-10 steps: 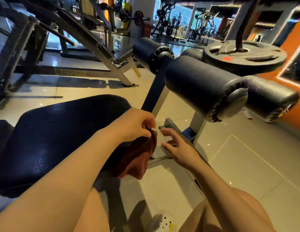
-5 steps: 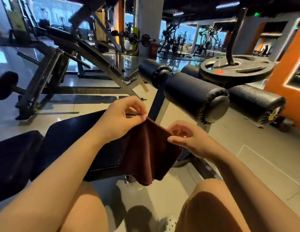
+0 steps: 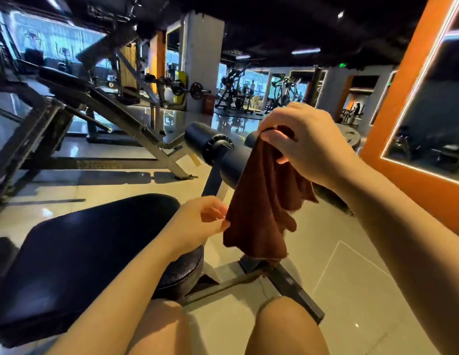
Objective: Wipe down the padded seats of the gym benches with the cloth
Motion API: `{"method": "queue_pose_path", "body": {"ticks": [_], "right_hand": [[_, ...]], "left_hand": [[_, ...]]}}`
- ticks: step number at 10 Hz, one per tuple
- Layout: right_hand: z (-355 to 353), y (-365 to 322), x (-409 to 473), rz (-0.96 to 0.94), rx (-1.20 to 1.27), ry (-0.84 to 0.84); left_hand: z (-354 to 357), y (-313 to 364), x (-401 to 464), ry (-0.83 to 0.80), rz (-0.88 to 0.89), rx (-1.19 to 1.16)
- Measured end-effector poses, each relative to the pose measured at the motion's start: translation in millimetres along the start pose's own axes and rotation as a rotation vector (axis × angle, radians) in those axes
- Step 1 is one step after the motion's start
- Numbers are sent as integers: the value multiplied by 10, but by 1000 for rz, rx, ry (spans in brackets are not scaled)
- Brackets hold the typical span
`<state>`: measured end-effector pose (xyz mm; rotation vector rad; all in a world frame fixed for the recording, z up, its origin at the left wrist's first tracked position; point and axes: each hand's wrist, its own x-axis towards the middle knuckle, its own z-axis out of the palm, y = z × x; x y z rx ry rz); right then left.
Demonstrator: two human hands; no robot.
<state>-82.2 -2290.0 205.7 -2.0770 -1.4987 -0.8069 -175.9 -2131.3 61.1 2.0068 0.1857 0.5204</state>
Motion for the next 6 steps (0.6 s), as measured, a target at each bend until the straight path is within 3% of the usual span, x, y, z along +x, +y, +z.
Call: {"method": "queue_pose_path", "body": {"ticks": [1,2,3,4,5,6], "right_hand": [[-114,150,108,-40,-124,72],[-141,396,172,-34,-246,128],[-171,758,213,47,-372,94],[-158,1025,293,147,-345,36],[-200,1245,431,322,-189,-28],[-109,1460,610,520,198,43]], "left_hand": [[148,-13,114,22,-47,-161],[63,64,314,173,-11,-194],[-217,228,557,340,131,-123],[-441,415,748,329,263,85],[-516,527,922,283,348,-22],[-551,596,1186,293,348,-167]]}}
